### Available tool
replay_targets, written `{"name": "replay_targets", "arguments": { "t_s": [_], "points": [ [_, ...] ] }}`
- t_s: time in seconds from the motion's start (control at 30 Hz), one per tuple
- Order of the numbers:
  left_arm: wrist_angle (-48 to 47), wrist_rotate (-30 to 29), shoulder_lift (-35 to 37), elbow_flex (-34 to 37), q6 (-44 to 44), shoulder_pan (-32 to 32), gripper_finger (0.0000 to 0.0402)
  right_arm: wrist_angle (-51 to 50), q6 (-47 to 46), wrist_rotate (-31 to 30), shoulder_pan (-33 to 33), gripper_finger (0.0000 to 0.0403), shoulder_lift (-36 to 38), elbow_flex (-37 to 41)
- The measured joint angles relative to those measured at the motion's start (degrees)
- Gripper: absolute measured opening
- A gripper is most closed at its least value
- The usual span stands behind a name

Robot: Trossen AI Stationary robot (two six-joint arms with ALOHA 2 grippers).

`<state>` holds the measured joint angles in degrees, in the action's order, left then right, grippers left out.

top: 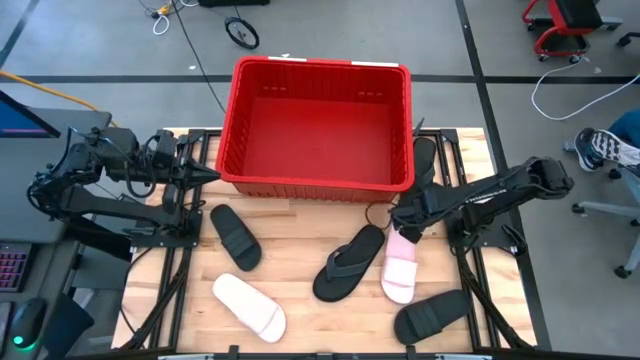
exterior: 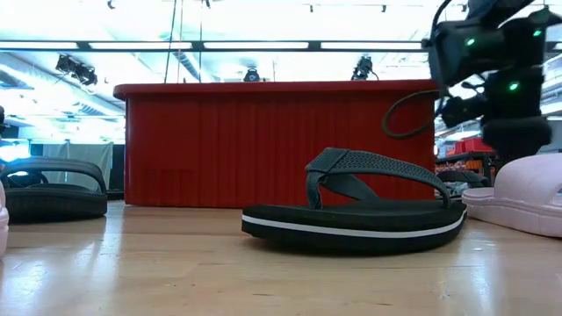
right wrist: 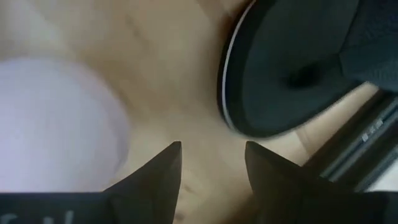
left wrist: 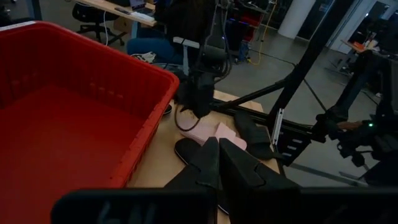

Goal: Pick and place slides into bin
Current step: Put the top black slipper into the red container

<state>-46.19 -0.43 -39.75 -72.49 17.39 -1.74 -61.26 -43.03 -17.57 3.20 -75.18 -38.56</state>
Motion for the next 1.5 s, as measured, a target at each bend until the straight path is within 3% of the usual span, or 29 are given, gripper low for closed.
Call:
{"name": "replay_targets", "arguments": {
  "t_s": [0.33, 0.67, 0.77, 0.9, 1.03, 1.2, 1.33, 1.5],
  "points": [
    [0.03, 0.0, 0.0, 0.0, 0.03, -0.01, 0.0017, 3.81, 4.42, -5.58, -8.37, 0.0186, 0.0, 4.29],
    [0.03, 0.0, 0.0, 0.0, 0.03, -0.02, 0.0016, 17.07, 4.74, -5.08, -11.74, 0.0183, 0.21, 11.02],
    [0.03, 0.0, 0.0, 0.0, 0.04, 0.0, 0.0011, 17.21, 4.03, -5.85, -11.74, 0.016, 0.17, 11.32],
    [0.03, 0.0, 0.0, 0.0, 0.02, 0.0, 0.0012, 17.42, 3.89, -5.24, -11.53, 0.0087, 0.13, 10.94],
    [0.03, 0.0, 0.0, 0.0, 0.02, -0.02, 0.002, 17.84, 1.46, -3.2, -11.4, 0.0015, 0.15, 10.82],
    [0.03, 0.0, 0.0, 0.0, 0.04, -0.02, 0.002, 16.09, -3.73, 1.58, -8.0, 0.0006, 0.68, 9.32],
    [0.02, 0.0, 0.0, 0.0, 0.04, -0.01, 0.0013, 14.56, -9.02, 11.69, -3.01, 0.0002, 2.98, 4.98],
    [0.01, 0.0, 0.0, 0.0, 0.04, -0.02, 0.0012, 13.98, -14.8, 17.48, 2.55, 0.0, 4.39, 0.76]
  ]
}}
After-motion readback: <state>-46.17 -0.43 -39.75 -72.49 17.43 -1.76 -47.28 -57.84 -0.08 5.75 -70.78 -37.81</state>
